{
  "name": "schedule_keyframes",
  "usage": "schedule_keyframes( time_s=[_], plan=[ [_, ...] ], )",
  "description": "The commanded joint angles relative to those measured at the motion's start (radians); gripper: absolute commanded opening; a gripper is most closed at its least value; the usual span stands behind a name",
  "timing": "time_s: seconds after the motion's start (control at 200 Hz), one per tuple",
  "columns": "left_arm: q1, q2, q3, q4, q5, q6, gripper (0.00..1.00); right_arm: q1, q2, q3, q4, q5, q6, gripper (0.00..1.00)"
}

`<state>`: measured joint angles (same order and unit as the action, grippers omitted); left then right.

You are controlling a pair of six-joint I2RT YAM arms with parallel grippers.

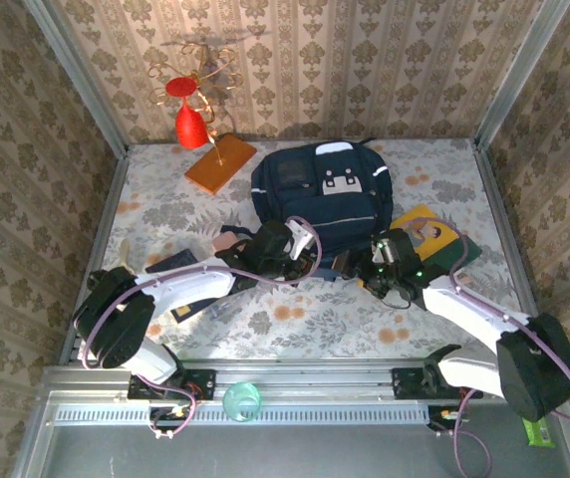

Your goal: Pack books, pencil case, and school supplies into a backpack

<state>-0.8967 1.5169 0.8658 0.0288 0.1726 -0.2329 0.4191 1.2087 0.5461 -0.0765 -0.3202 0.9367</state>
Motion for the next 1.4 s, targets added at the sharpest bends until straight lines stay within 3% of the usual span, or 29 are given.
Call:
schedule_keyframes(
  time_s=[0.0,0.125,0.19,0.245,0.47,0.695,0.915,1.395],
  plan=[
    [-0.01,-0.034,0.033,0.008,0.019,-0.008,0.0,0.017,0.054,0.001,0.181,0.053,0.082,0.84],
    [-0.01,-0.047,0.018,0.01,0.012,-0.008,0.0,0.017,0.078,0.001,0.211,0.102,0.06,0.74],
    [-0.01,-0.054,0.007,0.016,0.01,-0.009,0.0,0.016,0.076,0.005,0.187,0.149,0.038,0.61],
    [-0.009,-0.06,-0.001,0.019,0.01,-0.009,0.0,0.002,0.071,0.006,0.164,0.17,0.011,0.44],
    [0.046,-0.092,-0.038,-0.057,-0.037,0.028,0.0,-0.102,-0.026,0.057,0.027,0.097,-0.101,0.04],
    [0.136,-0.121,-0.068,-0.077,-0.047,0.063,0.0,-0.247,-0.081,0.157,-0.167,-0.012,-0.256,0.0],
    [0.242,-0.086,-0.058,-0.057,-0.036,0.089,0.0,-0.373,-0.108,0.188,-0.215,-0.075,-0.297,0.0],
    [0.479,0.085,0.02,0.031,0.1,0.107,0.0,-0.391,-0.077,0.247,-0.234,-0.122,-0.317,0.0]
  ],
)
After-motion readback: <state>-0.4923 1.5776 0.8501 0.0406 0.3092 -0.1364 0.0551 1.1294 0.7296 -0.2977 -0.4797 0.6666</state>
